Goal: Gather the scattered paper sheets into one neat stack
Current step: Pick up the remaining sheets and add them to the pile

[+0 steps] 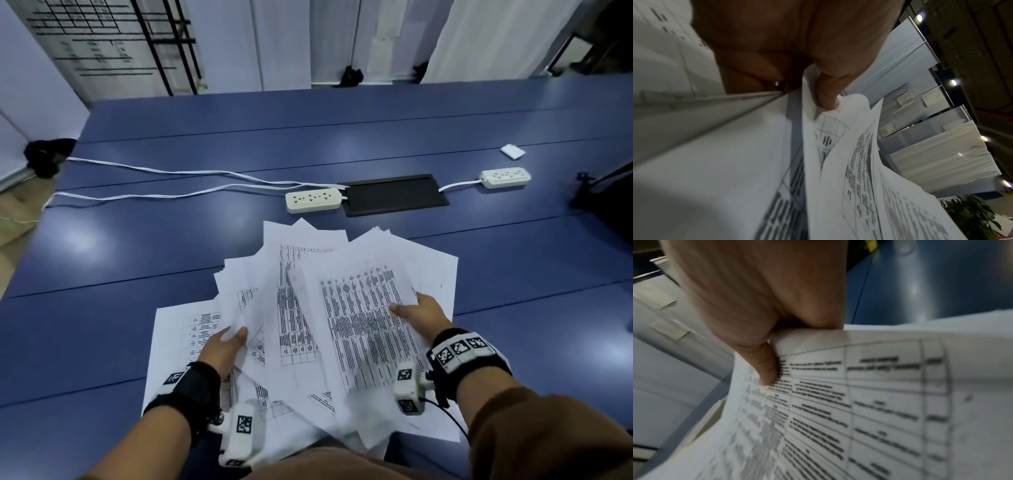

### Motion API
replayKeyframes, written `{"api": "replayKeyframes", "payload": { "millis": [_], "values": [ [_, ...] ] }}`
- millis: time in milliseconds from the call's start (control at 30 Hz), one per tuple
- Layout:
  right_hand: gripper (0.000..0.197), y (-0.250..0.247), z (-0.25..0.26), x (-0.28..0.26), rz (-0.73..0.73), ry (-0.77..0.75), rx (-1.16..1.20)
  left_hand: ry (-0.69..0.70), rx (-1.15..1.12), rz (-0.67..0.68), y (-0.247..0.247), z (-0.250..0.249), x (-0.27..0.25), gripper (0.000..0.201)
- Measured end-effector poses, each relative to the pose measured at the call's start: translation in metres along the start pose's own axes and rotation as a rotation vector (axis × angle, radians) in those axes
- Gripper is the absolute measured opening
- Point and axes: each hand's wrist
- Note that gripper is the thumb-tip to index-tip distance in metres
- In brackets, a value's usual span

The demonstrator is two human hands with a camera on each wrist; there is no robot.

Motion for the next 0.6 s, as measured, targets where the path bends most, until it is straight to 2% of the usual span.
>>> {"api": "replayKeyframes", "payload": {
  "millis": [100, 233, 367, 500, 600],
  "values": [
    [0.052, -0.001, 0.019, 0.005, -0.044, -0.013, 0.096, 0.011, 0.044, -0.009, 0.001, -0.001, -0.001, 0.014],
    [0.062, 0.014, 0.041, 0.006, 0.057, -0.013, 0.119, 0.020, 0.066, -0.015, 0.001, 0.001, -0.002, 0.028],
    [0.039, 0.046, 0.059, -0.006, 0.125, -0.075, 0.043, 0.019, 0.062, -0.005, 0.002, -0.003, -0.004, 0.012],
    [0.041, 0.068, 0.063, -0.004, 0.045, -0.169, 0.003, -0.005, 0.054, -0.014, 0.004, -0.007, -0.006, 0.020],
    [0.037, 0.055, 0.068, 0.003, 0.083, -0.125, -0.037, 0.002, 0.049, -0.016, 0.003, -0.012, -0.009, 0.017]
  ]
}}
Point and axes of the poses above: each hand's wrist, its own x-axis towards the middle knuckle, its own y-axis out of the palm, z = x × y, and after that the axes turned 8 degrees about -x, right-handed
